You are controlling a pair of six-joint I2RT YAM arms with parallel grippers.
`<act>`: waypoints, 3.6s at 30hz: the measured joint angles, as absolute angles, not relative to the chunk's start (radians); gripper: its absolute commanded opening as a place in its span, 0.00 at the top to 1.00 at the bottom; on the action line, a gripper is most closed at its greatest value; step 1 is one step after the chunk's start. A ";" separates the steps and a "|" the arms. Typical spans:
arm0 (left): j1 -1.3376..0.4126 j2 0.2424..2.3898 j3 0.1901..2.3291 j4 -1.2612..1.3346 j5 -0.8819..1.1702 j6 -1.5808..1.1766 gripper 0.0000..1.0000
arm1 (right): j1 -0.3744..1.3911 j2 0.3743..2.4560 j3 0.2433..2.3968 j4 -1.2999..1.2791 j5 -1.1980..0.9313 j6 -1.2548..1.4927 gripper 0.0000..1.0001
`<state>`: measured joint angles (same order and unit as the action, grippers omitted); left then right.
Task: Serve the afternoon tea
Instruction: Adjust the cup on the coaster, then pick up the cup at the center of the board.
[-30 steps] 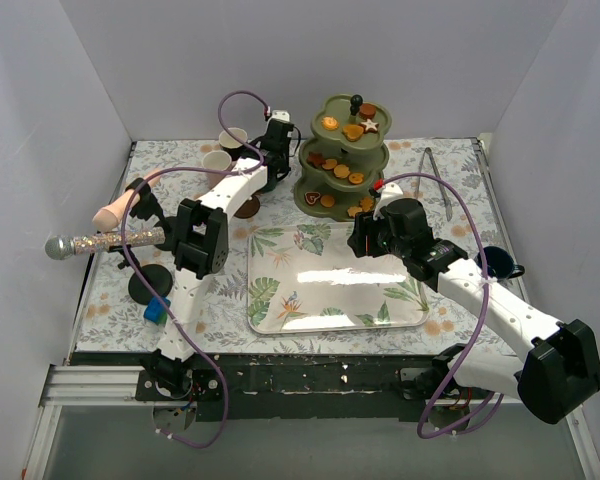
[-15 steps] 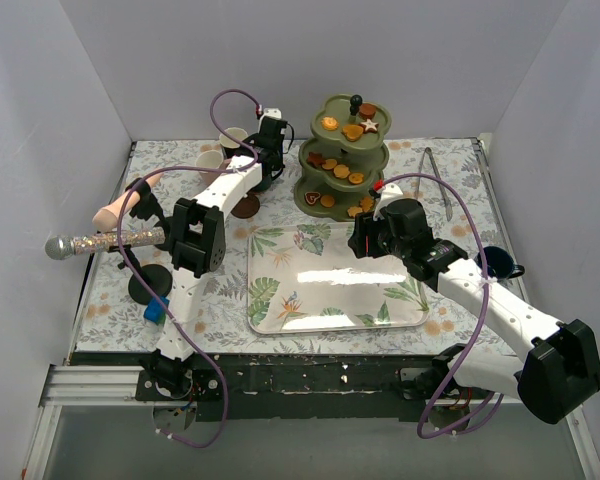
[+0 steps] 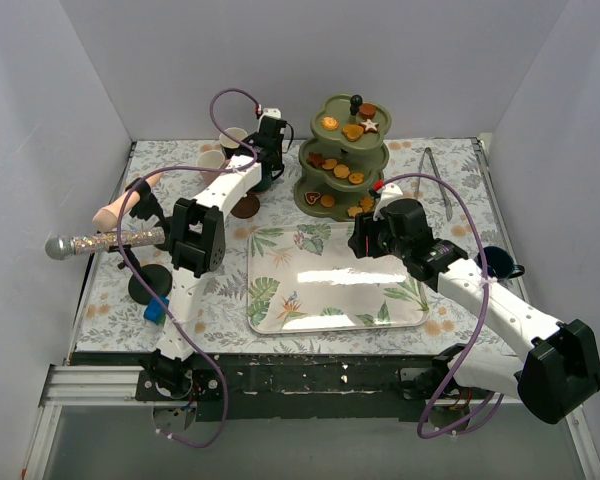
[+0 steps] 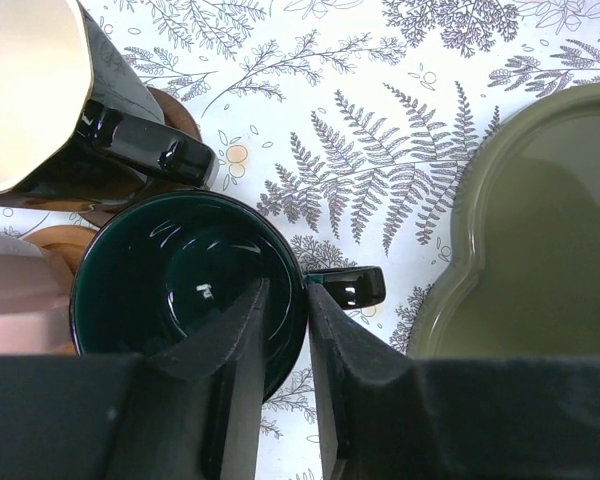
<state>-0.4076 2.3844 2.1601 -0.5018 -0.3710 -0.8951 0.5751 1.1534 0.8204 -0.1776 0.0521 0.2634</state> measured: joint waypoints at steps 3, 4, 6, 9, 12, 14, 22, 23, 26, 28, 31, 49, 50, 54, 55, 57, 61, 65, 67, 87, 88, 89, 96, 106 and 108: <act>-0.406 2.384 2.163 -0.505 -0.371 -0.894 0.67 | 0.575 1.153 0.820 -0.177 0.052 0.263 0.37; -0.405 2.384 2.166 -0.506 -0.370 -0.894 0.66 | 0.575 1.153 0.820 -0.177 0.052 0.263 0.37; -0.403 2.384 2.172 -0.509 -0.365 -0.894 0.62 | 0.575 1.153 0.820 -0.178 0.052 0.263 0.37; -0.402 2.384 2.178 -0.508 -0.356 -0.894 0.59 | 0.575 1.153 0.820 -0.177 0.052 0.263 0.37; -0.402 2.384 2.178 -0.506 -0.351 -0.893 0.59 | 0.575 1.153 0.820 -0.178 0.052 0.263 0.37; -0.402 2.384 2.178 -0.504 -0.350 -0.893 0.57 | 0.575 1.153 0.820 -0.177 0.052 0.263 0.37; -0.402 2.384 2.180 -0.492 -0.349 -0.886 0.53 | 0.575 1.153 0.820 -0.178 0.052 0.263 0.37; -0.402 2.384 2.181 -0.492 -0.349 -0.886 0.53 | 0.575 1.153 0.820 -0.178 0.052 0.263 0.37; -0.402 2.384 2.181 -0.491 -0.347 -0.884 0.51 | 0.575 1.153 0.820 -0.178 0.052 0.263 0.37; -0.402 2.384 2.181 -0.488 -0.345 -0.881 0.47 | 0.575 1.153 0.820 -0.178 0.053 0.262 0.36; -0.403 2.383 2.181 -0.481 -0.328 -0.870 0.44 | 0.575 1.153 0.821 -0.186 0.064 0.257 0.36; -0.398 1.895 1.782 -0.278 -0.209 -0.791 0.02 | 0.197 1.060 0.892 -0.325 0.080 0.188 0.30; -0.393 1.848 1.723 -0.261 -0.201 -0.789 0.02 | 0.157 1.059 0.892 -0.337 0.091 0.180 0.29; -0.345 1.689 1.492 -0.208 -0.181 -0.789 0.02 | 0.038 1.066 0.885 -0.370 0.155 0.158 0.29; -0.327 1.657 1.437 -0.194 -0.178 -0.789 0.02 | 0.016 1.074 0.885 -0.374 0.176 0.153 0.31; -0.293 1.609 1.340 -0.170 -0.173 -0.793 0.02 | -0.017 1.098 0.885 -0.377 0.209 0.145 0.32; -0.240 1.555 1.206 -0.135 -0.171 -0.801 0.02 | -0.047 1.152 0.870 -0.402 0.273 0.130 0.34; -0.238 1.517 1.127 -0.118 -0.173 -0.800 0.02 | -0.054 1.151 0.841 -0.431 0.330 0.124 0.35; -0.239 1.511 1.118 -0.114 -0.173 -0.800 0.02 | -0.061 1.134 0.816 -0.430 0.351 0.123 0.36; -0.241 1.509 1.118 -0.097 -0.168 -0.824 0.02 | -0.111 1.271 0.755 -0.380 0.388 0.090 0.89; -0.241 1.508 1.118 -0.097 -0.168 -0.824 0.02 | -0.111 1.271 0.755 -0.380 0.381 0.089 0.98; -0.241 1.507 1.118 -0.097 -0.169 -0.824 0.02 | -0.111 1.271 0.755 -0.381 0.372 0.087 0.99; -0.241 1.493 1.118 -0.107 -0.176 -0.828 0.02 | -0.064 1.208 0.773 -0.459 0.347 0.103 0.99; -0.241 1.453 1.121 -0.133 -0.163 -0.862 0.02 | 0.421 1.201 1.120 -0.605 0.462 0.221 0.99; -0.241 1.441 1.121 -0.151 -0.147 -0.881 0.02 | 0.533 1.252 1.186 -0.612 0.485 0.256 0.99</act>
